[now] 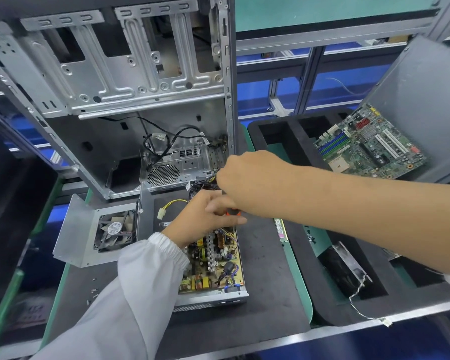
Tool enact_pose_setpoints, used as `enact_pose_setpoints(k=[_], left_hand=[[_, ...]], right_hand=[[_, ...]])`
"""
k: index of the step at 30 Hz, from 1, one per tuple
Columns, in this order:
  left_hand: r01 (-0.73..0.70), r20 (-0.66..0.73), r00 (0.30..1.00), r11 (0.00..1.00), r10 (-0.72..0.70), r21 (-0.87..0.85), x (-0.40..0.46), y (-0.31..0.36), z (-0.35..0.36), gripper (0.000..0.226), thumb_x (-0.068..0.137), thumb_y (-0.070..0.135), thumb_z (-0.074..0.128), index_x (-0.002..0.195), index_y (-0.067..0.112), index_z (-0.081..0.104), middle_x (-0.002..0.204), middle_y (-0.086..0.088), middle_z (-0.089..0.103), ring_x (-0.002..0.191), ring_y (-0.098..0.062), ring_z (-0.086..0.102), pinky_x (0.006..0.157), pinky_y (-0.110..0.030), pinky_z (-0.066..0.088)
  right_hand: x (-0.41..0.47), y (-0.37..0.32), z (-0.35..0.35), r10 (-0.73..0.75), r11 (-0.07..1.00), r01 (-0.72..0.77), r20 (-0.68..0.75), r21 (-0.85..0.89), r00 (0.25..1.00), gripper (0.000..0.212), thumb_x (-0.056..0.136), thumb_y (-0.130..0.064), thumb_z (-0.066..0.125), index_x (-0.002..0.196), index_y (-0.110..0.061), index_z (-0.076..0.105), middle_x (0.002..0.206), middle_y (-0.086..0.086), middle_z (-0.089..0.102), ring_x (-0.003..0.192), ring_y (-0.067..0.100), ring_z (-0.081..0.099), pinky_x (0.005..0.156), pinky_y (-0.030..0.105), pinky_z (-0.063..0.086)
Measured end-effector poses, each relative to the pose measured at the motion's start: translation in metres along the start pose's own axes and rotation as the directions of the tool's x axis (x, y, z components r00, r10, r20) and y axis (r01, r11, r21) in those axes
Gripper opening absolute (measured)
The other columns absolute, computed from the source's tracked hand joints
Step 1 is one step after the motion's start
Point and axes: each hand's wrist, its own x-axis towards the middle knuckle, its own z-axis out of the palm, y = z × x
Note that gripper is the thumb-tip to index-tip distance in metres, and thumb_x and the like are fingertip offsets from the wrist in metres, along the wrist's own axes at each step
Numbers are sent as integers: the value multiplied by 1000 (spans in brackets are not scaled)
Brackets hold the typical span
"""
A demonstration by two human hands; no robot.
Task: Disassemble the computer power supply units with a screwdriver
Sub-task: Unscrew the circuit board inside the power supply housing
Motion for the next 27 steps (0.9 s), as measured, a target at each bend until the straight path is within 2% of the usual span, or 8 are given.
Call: enact_pose_setpoints(k=[3, 6, 9, 12, 16, 20, 23, 27], left_hand=[[9, -4, 1000, 998, -10, -61, 0, 1, 2, 22, 75, 5, 80, 67, 4, 59, 59, 1, 51, 59, -14, 46, 71, -26, 41], [-15, -18, 1000, 998, 14, -55, 0, 1, 3, 25, 77, -6, 77, 77, 15, 64, 69, 3, 61, 69, -12, 56, 75, -24, 45], [4, 6, 1000, 999, -4, -41, 0, 2, 1, 19, 79, 4, 78, 72, 19, 68, 66, -9, 54, 66, -19, 45, 67, -30, 40], [4, 21, 1000, 1000, -4, 4, 1, 2, 1, 42, 80, 3, 78, 55, 34, 63, 47, 17, 45, 48, -1, 35, 53, -18, 32], [-32, -23, 999, 997, 31, -68, -1, 4, 4, 34, 74, 2, 80, 60, 26, 59, 51, 16, 50, 54, -2, 44, 62, -21, 40], [-30, -23, 999, 996, 28, -82, 0, 1, 3, 15, 75, 2, 77, 73, 14, 69, 68, -7, 57, 73, -19, 51, 78, -35, 47], [-10, -13, 1000, 1000, 10, -16, 1, -1, 1, 35, 78, 3, 79, 60, 31, 68, 54, 16, 49, 55, -4, 42, 58, -16, 40], [9, -53, 999, 997, -14, -80, 0, 0, 2, 20, 73, 10, 84, 72, 17, 65, 67, -10, 47, 75, -25, 36, 71, -37, 33]], right_hand=[[-1, 6, 4, -83, 990, 67, 131, 124, 988, 23, 95, -19, 52, 117, -18, 46, 88, 2, 33, 72, 20, 48, 52, 30, 33], [-5, 16, 2, -159, 948, 89, 210, 305, 965, 47, 85, -29, 67, 121, -26, 38, 107, 2, 33, 70, 19, 50, 49, 29, 32], [-3, 10, 6, 32, 986, -47, 91, 161, 995, 60, 82, -63, 59, 114, -17, 40, 78, 1, 31, 58, 17, 41, 47, 29, 29], [-1, 1, 9, 52, 998, -51, -15, 47, 999, 29, 99, -40, 46, 108, -13, 52, 68, 0, 25, 73, 27, 52, 47, 29, 28], [-4, 10, 4, -137, 960, 82, 192, 267, 972, 28, 91, -23, 55, 116, -25, 42, 99, 2, 32, 85, 23, 48, 52, 29, 31], [-3, 8, -1, -6, 986, -19, 149, 167, 989, 69, 79, -63, 62, 127, -20, 36, 91, 2, 34, 69, 21, 42, 56, 31, 34], [0, -3, 1, 102, 994, -102, 1, -22, 995, 27, 97, -38, 49, 106, -13, 50, 88, 4, 51, 71, 23, 40, 61, 33, 37], [-1, 2, 3, -19, 984, -11, 169, 178, 985, 25, 95, -23, 52, 119, -18, 47, 104, 7, 41, 77, 24, 45, 58, 33, 35]])
